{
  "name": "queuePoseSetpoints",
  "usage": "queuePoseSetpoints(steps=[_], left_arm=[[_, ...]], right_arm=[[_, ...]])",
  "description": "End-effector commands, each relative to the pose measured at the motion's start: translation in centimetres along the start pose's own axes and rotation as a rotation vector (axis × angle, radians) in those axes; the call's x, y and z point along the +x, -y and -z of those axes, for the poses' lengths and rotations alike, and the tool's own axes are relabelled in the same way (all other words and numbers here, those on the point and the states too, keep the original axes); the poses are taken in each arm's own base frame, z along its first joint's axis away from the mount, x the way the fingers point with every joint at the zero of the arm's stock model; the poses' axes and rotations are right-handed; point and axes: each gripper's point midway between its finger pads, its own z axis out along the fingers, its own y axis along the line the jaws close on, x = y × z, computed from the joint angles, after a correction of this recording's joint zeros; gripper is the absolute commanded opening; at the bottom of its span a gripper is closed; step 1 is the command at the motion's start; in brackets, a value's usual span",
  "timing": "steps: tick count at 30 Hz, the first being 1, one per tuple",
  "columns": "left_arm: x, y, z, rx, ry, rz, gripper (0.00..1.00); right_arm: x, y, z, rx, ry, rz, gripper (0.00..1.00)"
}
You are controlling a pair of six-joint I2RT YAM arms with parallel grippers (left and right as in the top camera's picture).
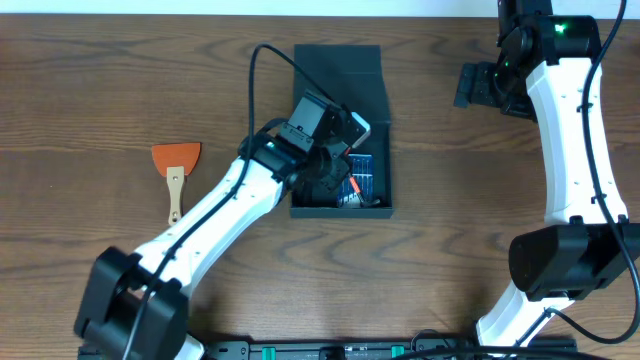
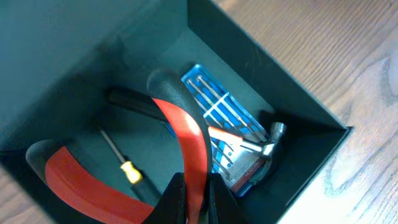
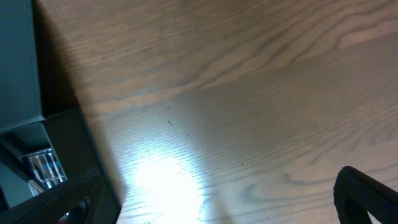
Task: Pack container
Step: 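Lower the pliers into the box and open the left gripper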
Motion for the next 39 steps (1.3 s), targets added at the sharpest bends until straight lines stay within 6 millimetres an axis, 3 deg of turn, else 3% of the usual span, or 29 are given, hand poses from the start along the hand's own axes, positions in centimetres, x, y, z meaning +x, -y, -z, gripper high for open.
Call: queuePoseSetpoints(steps=[1, 7, 18, 37, 39], left_arm=[[1.1, 0.3, -1.8, 0.032, -0.045, 0.0, 0.04], [2.8, 0.1, -4.1, 0.043, -0.11, 0.015, 0.06], [3.7, -0.2, -6.2, 0.048, -0.143, 0.022, 0.06], [3.7, -0.4, -6.5, 0.039, -0.138, 0.021, 0.06], [3.7, -0.5, -6.5, 0.039, -0.138, 0.021, 0.13]], right_arm=[[-0.4, 0.2, 0.7, 0.003, 0.025, -0.019, 0.99], [-0.4, 0.2, 0.7, 0.003, 0.025, -0.019, 0.99], [-0.4, 0.2, 0.7, 0.003, 0.024, -0.019, 0.99], [-0.4, 0.2, 0.7, 0.003, 0.025, -0.019, 0.99], [-0.4, 0.2, 0.7, 0.003, 0.024, -0.019, 0.99]])
